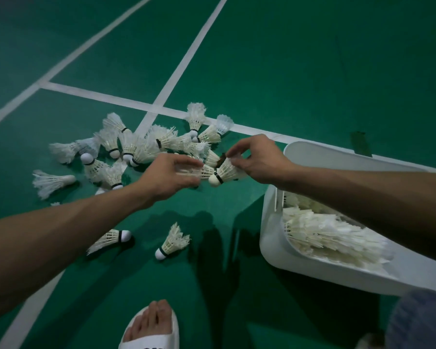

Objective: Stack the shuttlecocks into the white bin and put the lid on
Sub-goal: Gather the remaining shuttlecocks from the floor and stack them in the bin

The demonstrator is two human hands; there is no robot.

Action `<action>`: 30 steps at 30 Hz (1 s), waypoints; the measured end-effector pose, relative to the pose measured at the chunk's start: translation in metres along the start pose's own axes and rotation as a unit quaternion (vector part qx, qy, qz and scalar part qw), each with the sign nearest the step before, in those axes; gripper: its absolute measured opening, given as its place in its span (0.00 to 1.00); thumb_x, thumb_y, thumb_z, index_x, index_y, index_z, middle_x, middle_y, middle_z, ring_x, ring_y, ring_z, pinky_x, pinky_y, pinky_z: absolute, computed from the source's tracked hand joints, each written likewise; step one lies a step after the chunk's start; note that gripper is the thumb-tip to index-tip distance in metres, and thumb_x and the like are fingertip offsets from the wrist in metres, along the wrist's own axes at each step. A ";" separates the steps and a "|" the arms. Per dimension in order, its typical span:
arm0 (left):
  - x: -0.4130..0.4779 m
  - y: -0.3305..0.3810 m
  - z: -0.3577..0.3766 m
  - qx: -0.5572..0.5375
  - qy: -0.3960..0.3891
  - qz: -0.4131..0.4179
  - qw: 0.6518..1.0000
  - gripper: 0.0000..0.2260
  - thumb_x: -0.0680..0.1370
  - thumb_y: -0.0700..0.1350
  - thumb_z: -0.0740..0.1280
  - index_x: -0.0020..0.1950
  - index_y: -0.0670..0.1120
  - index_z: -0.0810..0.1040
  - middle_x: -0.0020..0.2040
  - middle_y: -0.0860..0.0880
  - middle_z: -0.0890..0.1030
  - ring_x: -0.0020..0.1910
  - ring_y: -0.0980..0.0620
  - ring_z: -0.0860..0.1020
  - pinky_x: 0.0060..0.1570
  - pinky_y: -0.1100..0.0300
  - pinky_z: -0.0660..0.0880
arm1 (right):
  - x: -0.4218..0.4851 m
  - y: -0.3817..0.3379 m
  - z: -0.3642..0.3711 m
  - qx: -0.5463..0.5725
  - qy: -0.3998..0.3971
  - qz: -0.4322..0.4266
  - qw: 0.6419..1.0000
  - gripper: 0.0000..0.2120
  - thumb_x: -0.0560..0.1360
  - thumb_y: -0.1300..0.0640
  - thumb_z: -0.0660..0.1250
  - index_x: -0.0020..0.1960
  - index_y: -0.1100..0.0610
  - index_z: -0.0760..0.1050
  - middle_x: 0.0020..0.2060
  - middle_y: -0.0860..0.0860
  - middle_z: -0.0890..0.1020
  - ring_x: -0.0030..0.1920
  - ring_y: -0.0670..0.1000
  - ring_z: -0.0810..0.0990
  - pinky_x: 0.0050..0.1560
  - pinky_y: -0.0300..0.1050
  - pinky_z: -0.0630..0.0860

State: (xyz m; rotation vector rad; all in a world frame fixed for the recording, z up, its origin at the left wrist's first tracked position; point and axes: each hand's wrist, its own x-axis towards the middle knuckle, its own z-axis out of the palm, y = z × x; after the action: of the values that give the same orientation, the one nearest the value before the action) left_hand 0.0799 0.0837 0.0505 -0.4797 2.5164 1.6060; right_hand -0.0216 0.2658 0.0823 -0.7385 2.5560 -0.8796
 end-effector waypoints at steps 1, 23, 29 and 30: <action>-0.002 0.008 0.001 -0.007 -0.003 0.000 1.000 0.20 0.70 0.35 0.73 0.60 0.50 0.80 0.50 0.56 0.80 0.47 0.58 0.79 0.50 0.63 0.77 | -0.003 0.000 -0.007 0.012 0.012 0.004 1.000 0.08 0.75 0.59 0.69 0.54 0.55 0.82 0.46 0.47 0.80 0.47 0.43 0.76 0.48 0.34 0.68; 0.021 0.143 0.181 0.011 -0.205 0.112 0.972 0.22 0.72 0.36 0.72 0.63 0.53 0.78 0.57 0.54 0.81 0.51 0.57 0.81 0.57 0.60 0.75 | -0.150 0.165 -0.152 0.078 0.161 0.231 0.956 0.17 0.67 0.66 0.76 0.55 0.56 0.82 0.49 0.49 0.82 0.45 0.48 0.83 0.51 0.42 0.79; 0.041 0.133 0.208 0.030 -0.221 0.059 0.973 0.24 0.71 0.33 0.71 0.65 0.50 0.77 0.56 0.52 0.80 0.48 0.58 0.80 0.44 0.70 0.73 | -0.174 0.208 -0.148 -0.015 0.138 0.284 0.949 0.18 0.68 0.67 0.74 0.56 0.56 0.81 0.50 0.50 0.81 0.30 0.44 0.75 0.23 0.31 0.69; 0.043 0.130 0.209 0.037 -0.219 0.053 0.974 0.24 0.71 0.34 0.71 0.65 0.50 0.77 0.56 0.52 0.80 0.50 0.56 0.79 0.46 0.69 0.73 | -0.177 0.212 -0.146 -0.053 0.127 0.277 0.951 0.18 0.68 0.66 0.74 0.57 0.55 0.81 0.51 0.51 0.82 0.32 0.43 0.74 0.26 0.28 0.67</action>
State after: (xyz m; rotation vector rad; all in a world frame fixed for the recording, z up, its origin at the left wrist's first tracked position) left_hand -0.0173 0.3140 0.0616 0.0214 2.2823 1.4506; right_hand -0.0234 0.5779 0.0812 0.0942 2.8214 -0.6812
